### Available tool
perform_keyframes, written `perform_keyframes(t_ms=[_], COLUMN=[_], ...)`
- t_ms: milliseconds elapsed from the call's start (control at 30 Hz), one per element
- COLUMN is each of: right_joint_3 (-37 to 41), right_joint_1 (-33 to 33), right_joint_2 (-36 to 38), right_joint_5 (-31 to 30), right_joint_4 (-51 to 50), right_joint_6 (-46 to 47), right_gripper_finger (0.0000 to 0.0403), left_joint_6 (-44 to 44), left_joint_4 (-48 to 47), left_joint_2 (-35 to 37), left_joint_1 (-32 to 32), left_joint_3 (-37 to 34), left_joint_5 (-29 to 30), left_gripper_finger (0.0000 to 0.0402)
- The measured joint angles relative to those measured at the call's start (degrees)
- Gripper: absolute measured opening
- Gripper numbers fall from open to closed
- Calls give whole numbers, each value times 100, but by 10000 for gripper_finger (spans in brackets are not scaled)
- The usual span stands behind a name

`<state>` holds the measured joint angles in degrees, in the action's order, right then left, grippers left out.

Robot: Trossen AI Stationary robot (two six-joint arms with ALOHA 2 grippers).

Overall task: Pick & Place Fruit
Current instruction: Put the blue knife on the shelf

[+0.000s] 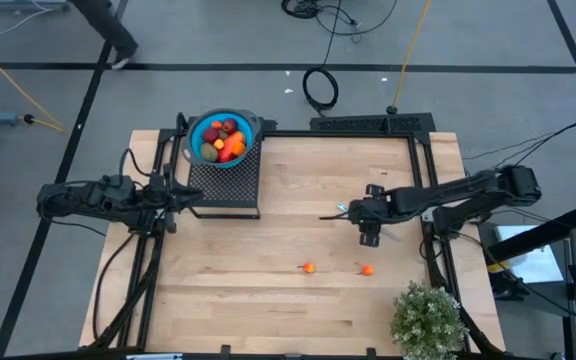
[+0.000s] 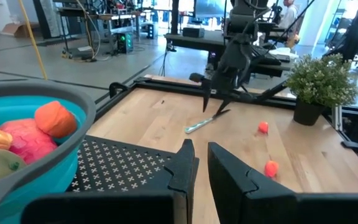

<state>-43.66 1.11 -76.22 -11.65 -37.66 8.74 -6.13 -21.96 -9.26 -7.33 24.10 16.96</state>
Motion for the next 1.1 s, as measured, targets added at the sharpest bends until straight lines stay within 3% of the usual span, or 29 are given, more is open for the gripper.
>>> perform_keyframes(t_ms=[533,1100], right_joint_3=[12,527], right_joint_1=[-812,-901], right_joint_2=[-366,-349], right_joint_5=[462,574], right_joint_4=[104,485], right_joint_6=[-24,113], right_gripper_finger=[172,171], left_joint_6=[-21,-42], left_joint_4=[-37,-55], left_joint_2=[1,0], left_joint_1=[0,0], left_joint_3=[0,0], left_joint_5=[-56,-62], left_gripper_finger=[42,42])
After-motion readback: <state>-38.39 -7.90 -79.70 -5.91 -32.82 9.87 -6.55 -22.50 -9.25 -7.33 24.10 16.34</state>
